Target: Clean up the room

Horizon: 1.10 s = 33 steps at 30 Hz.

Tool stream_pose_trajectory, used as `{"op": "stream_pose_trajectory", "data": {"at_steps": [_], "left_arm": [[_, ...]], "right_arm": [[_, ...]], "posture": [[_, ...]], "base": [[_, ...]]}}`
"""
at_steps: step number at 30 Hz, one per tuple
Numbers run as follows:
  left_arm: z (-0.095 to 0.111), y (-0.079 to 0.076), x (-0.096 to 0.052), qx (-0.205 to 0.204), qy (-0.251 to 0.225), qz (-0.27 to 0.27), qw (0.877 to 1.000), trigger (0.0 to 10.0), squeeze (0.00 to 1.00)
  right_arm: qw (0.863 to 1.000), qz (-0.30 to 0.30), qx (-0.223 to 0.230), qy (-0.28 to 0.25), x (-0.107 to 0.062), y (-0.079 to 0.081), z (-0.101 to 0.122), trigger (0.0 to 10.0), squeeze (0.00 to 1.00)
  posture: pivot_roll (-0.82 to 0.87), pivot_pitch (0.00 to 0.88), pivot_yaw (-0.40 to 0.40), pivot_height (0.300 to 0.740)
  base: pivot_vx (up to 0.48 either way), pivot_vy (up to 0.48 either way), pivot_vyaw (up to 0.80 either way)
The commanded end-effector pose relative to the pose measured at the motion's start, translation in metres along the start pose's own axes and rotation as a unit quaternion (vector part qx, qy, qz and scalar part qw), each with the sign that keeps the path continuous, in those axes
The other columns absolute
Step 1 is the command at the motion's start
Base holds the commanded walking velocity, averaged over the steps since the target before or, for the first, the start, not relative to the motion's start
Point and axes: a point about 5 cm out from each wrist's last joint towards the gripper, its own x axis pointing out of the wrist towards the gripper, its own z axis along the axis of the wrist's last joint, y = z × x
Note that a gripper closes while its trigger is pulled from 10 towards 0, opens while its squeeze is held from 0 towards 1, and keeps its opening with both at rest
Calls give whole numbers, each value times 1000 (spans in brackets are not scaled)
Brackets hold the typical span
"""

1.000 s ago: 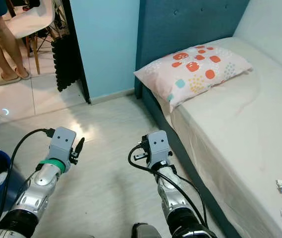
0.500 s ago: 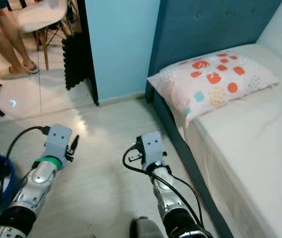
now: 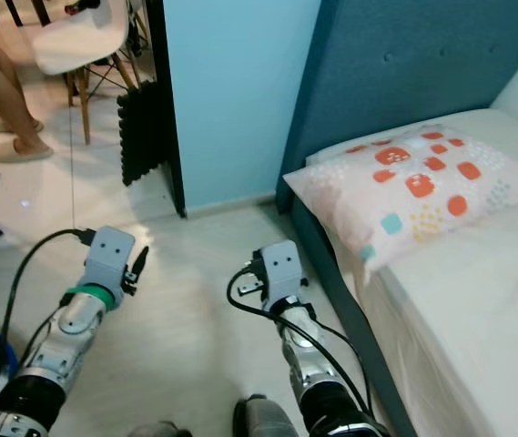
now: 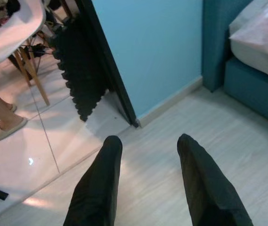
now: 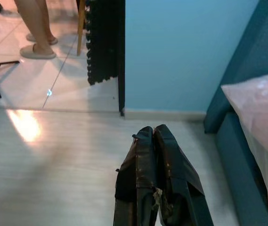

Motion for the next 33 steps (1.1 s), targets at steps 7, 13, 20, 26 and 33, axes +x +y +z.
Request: {"op": "stream_pose_trajectory", "data": {"at_steps": [7,13,20,26,33], "left_arm": [[-3,-6,-1,2,5,-16,1000,10000,0],[-2,-7,-1,1,4,-18,1000,10000,0],[-2,-8,0,0,3,-20,1000,10000,0],[-2,-9,-1,-1,2,-21,1000,10000,0],[-1,-12,-1,5,-1,-29,1000,10000,0]], "right_arm": [[1000,-7,5,15,-4,-3,-6,10000,0],[1000,-7,5,14,-3,-3,-5,10000,0],[1000,-8,3,13,-3,-5,-5,10000,0],[1000,-6,-8,10,-3,-5,-3,10000,0],[1000,-5,-15,8,-2,-5,-2,10000,0]], "posture": [[22,28,21,740],[20,29,20,740],[17,31,18,740],[17,31,18,740],[17,31,18,740]], "base": [[462,0,-731],[461,0,-738],[461,0,-729],[461,0,-193],[452,0,0]]}}
